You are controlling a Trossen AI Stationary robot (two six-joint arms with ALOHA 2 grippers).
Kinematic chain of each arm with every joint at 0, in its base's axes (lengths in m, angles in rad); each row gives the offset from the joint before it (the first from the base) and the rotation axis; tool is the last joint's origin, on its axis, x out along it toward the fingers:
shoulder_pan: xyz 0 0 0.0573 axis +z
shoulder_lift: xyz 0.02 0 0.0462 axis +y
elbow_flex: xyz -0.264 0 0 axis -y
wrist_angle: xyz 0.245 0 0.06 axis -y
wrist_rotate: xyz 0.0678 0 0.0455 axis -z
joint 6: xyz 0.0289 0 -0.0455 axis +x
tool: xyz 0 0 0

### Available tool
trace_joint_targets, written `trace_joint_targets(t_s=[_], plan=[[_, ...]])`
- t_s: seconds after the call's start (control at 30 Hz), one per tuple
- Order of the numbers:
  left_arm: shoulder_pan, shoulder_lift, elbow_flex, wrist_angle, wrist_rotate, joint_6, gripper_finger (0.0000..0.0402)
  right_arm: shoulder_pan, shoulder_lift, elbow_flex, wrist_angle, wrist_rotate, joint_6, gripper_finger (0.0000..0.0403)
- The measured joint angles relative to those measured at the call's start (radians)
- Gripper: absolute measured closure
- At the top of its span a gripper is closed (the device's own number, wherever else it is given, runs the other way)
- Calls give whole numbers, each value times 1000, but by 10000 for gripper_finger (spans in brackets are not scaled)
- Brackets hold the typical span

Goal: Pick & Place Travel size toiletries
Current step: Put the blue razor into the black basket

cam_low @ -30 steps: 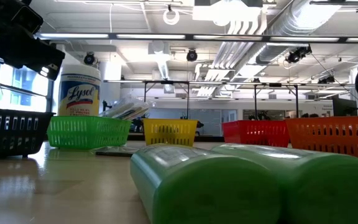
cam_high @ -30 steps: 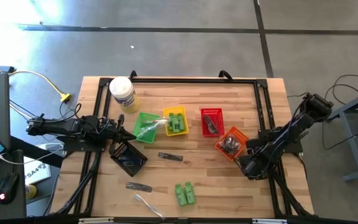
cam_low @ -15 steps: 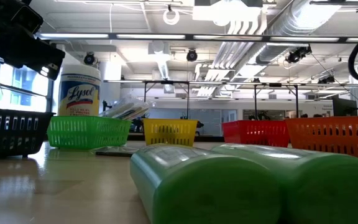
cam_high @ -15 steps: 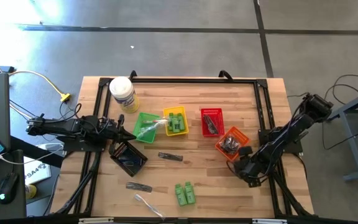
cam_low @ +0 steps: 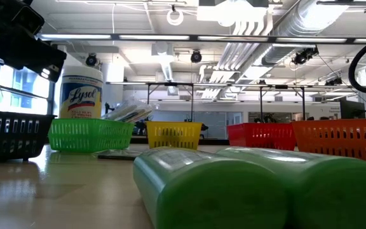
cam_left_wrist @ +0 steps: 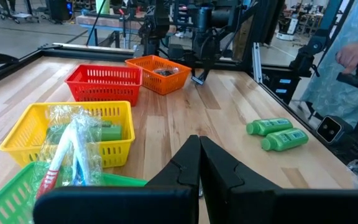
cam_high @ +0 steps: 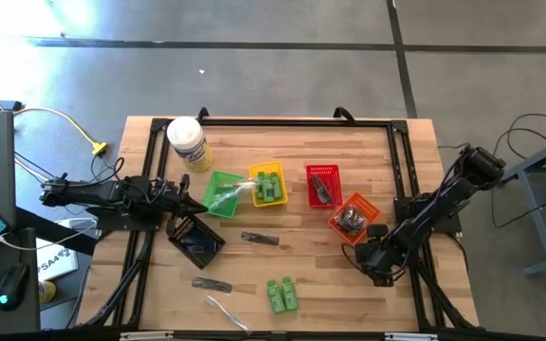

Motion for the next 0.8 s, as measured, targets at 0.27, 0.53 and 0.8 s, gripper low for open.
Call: trace_joint_targets(t_s=[0.27, 0.53, 0.8], plan=[[0, 0, 0, 0, 0, -17, 401, -5, -26, -12, -12, 33, 64, 371], [0, 0, 0, 1, 8, -18, 402, -5, -38, -8, 8, 34, 78, 369], [0, 0, 1, 2, 17, -18, 402, -3, -119, 45, 142, 171, -32, 384]])
